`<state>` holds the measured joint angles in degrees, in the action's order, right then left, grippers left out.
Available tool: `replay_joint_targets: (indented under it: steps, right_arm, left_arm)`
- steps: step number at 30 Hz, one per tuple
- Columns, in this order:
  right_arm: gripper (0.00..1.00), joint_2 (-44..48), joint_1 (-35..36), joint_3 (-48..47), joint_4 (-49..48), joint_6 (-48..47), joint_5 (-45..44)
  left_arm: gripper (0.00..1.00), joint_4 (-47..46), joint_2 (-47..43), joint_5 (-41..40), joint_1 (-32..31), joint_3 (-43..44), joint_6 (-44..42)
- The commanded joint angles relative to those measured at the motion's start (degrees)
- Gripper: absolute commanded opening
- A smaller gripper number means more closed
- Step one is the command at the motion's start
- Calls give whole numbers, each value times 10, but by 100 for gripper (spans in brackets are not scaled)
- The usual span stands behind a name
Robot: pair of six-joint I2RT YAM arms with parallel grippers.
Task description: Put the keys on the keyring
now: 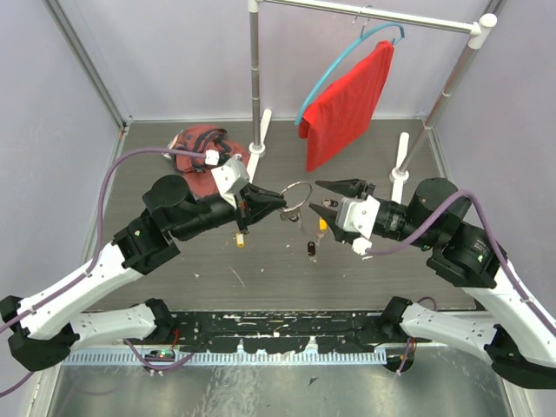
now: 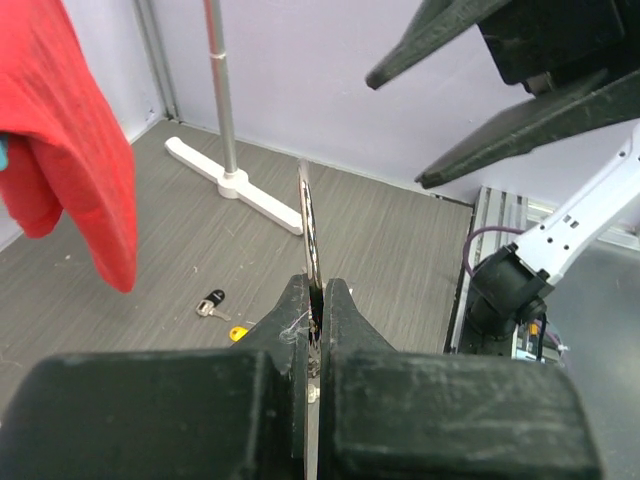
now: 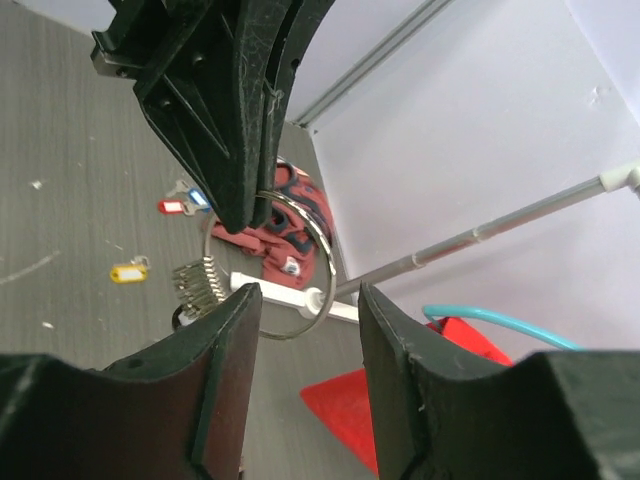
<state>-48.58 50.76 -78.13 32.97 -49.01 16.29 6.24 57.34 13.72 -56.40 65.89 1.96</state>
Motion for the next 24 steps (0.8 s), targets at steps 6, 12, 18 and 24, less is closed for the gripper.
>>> replay_joint_targets:
  steps: [6, 12, 18, 24]
  right_arm:
    - [54, 31, 0, 33, -94, 368, -97]
    - [66, 21, 0, 49, -83, 548, -191]
    - [68, 16, 0, 70, -88, 522, -159]
    - [72, 3, 0, 50, -95, 564, -323]
  left_arm:
    - [0, -25, -27, -112, 0, -12, 57]
    - [0, -8, -21, -150, 0, 5, 90]
    - [0, -7, -25, -113, 0, 11, 81]
    - [0, -22, -36, -58, -1, 5, 62]
